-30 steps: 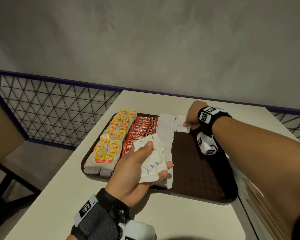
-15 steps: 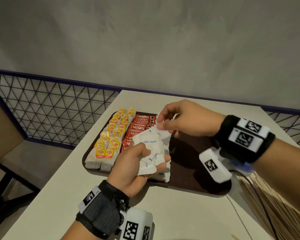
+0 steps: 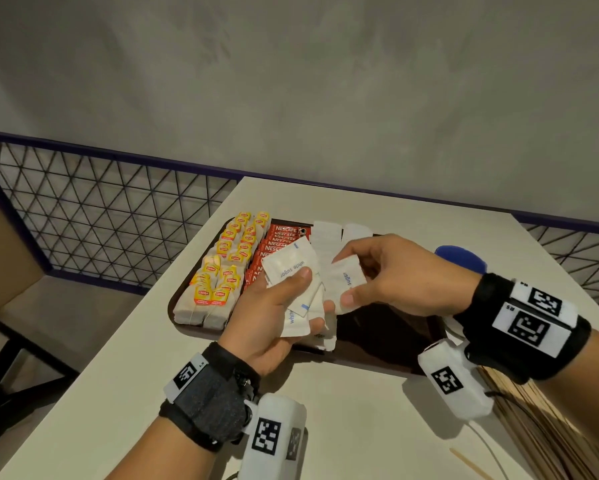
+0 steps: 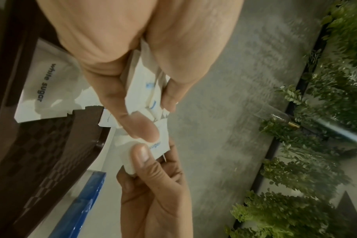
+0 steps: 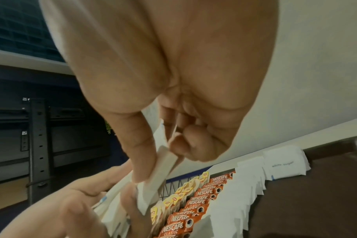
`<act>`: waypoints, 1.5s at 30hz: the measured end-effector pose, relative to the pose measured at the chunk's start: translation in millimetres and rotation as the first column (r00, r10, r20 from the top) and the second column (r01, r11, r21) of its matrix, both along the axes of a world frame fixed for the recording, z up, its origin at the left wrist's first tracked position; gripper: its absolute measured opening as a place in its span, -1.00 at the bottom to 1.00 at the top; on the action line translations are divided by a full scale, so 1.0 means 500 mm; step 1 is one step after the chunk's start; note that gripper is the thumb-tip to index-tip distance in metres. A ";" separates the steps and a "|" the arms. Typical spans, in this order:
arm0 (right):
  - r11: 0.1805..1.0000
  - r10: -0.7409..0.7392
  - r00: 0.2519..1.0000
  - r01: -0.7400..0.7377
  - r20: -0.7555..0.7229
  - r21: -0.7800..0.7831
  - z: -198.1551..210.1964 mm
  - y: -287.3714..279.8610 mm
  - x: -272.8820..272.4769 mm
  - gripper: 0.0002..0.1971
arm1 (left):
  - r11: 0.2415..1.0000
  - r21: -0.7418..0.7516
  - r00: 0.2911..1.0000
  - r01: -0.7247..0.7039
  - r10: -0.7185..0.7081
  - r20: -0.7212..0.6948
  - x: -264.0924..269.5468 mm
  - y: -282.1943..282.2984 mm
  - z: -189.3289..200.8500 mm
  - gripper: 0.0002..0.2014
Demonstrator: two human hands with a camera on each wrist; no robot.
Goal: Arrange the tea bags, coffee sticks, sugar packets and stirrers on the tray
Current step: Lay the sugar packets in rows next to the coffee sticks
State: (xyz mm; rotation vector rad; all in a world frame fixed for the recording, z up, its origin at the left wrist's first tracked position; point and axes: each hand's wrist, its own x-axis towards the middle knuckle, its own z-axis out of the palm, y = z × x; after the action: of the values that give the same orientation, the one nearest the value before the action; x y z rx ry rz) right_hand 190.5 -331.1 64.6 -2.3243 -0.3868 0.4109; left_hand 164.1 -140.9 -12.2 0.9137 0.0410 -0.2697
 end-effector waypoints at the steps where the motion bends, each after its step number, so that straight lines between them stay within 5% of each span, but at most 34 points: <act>1: 1.000 -0.010 1.000 0.010 -0.010 0.012 -0.001 -0.003 -0.003 -0.68 | 1.000 -0.006 1.000 0.001 -0.001 -0.012 0.000 0.000 0.000 -0.78; 7: 0.898 -0.155 0.974 0.210 -0.168 0.387 0.011 -0.009 -0.005 -0.91 | 0.998 -0.047 0.995 0.052 -0.056 -0.088 0.002 0.004 -0.013 -0.71; 11: 0.849 -0.162 0.959 0.257 -0.234 0.463 0.017 -0.005 -0.005 -0.90 | 0.993 -0.058 0.990 0.104 -0.109 -0.085 0.004 0.005 -0.020 -0.61; 18: 0.889 -0.212 0.949 0.287 -0.234 0.358 -0.008 0.004 0.003 -0.78 | 0.990 0.078 0.989 0.121 -0.127 0.072 0.002 -0.004 -0.028 -0.58; 25: 0.985 -0.090 0.978 0.115 -0.190 0.125 -0.014 -0.005 -0.002 -0.71 | 0.998 0.069 0.995 0.001 -0.008 0.103 0.011 -0.003 -0.036 -0.60; 36: 0.983 -0.082 0.973 0.115 -0.215 0.145 -0.006 -0.006 0.011 -0.84 | 0.998 0.041 0.983 -0.044 0.036 0.178 0.020 -0.002 -0.047 -0.56; 41: 0.995 -0.090 0.990 0.094 -0.112 0.026 -0.009 -0.015 0.027 -0.88 | 0.997 0.053 0.986 -0.057 0.048 0.160 0.021 -0.002 -0.049 -0.53; 45: 0.979 -0.201 0.979 0.202 0.042 -0.018 -0.014 -0.038 0.074 -0.93 | 0.997 0.075 0.993 -0.030 0.021 0.120 0.021 0.004 -0.046 -0.69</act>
State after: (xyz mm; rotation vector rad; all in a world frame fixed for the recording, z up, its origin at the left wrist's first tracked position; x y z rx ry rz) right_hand 227.6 -350.3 57.6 -2.3685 -0.1633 0.2713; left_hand 174.7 -138.8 -35.2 1.0039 -0.0474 -0.1908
